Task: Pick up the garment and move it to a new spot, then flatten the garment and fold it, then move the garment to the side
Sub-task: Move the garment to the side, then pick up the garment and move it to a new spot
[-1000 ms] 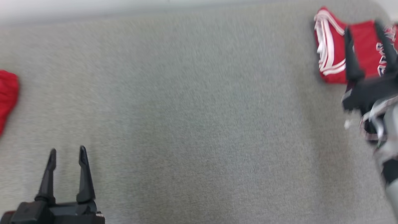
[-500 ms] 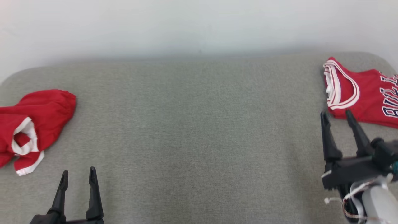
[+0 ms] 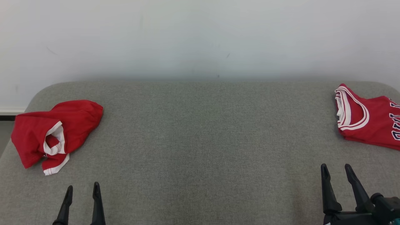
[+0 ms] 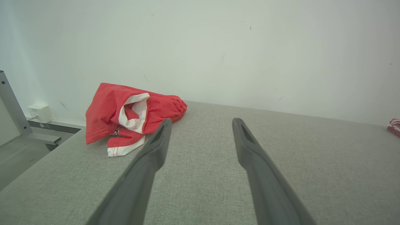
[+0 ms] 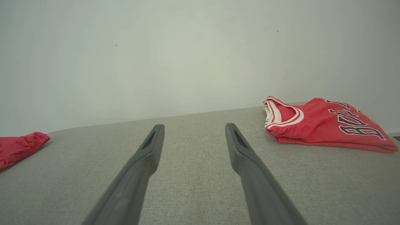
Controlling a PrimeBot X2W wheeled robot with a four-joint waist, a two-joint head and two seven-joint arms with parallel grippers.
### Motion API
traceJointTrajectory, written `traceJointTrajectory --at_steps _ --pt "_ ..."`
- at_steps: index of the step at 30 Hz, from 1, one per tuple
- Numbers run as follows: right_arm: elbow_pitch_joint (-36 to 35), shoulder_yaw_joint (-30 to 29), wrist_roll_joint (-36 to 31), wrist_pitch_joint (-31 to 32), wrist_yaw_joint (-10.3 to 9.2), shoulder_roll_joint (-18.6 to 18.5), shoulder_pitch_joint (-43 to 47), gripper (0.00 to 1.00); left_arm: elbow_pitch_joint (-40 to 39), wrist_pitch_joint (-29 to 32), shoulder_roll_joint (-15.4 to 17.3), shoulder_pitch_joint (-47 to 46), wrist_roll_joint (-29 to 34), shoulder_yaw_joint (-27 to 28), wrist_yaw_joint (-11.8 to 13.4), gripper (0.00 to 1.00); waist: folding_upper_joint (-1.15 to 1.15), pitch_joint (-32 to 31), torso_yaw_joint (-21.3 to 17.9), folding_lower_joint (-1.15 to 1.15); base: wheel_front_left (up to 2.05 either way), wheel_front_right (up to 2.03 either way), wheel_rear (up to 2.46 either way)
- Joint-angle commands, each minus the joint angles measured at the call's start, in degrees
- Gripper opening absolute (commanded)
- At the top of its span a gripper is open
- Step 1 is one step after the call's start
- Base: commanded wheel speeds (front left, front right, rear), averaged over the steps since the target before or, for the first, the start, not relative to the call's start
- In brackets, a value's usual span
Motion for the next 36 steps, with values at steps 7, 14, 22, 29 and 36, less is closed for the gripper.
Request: traceJointTrajectory --at_steps 7,14,22,29,36 --pt "-1.8 -1.5 -1.3 0.9 -0.17 1.9 2.5 1.0 1.1 -0.2 -0.3 0.4 0.6 -0.8 -0.3 1.0 0.01 -0.5 0.3 0.01 0.0 0.0 0.0" --pt "-2.1 -1.5 -1.8 1.3 -0.17 2.6 3.0 1.0 1.7 -0.2 -0.4 -0.4 0.7 -1.1 -0.6 1.0 0.01 -0.4 0.3 0.01 0.0 0.0 0.0" --pt "-1.4 -1.5 -1.9 1.4 -0.17 2.9 3.6 1.0 2.2 -0.2 -0.4 -0.7 0.7 -1.5 -0.8 1.0 0.01 -0.7 0.6 0.01 0.0 0.0 0.0" --pt "-1.3 -1.3 -1.8 1.6 -0.17 3.0 4.1 1.0 2.4 -0.2 -0.5 -0.3 1.0 -1.7 -0.8 1.0 0.01 -1.1 1.6 0.01 0.0 0.0 0.0" --pt "-0.8 -0.4 -1.1 1.5 -0.17 3.4 4.5 1.0 2.6 -0.2 -0.3 -0.8 1.3 -1.3 -0.9 1.0 0.01 -1.3 5.0 0.01 0.0 0.0 0.0"
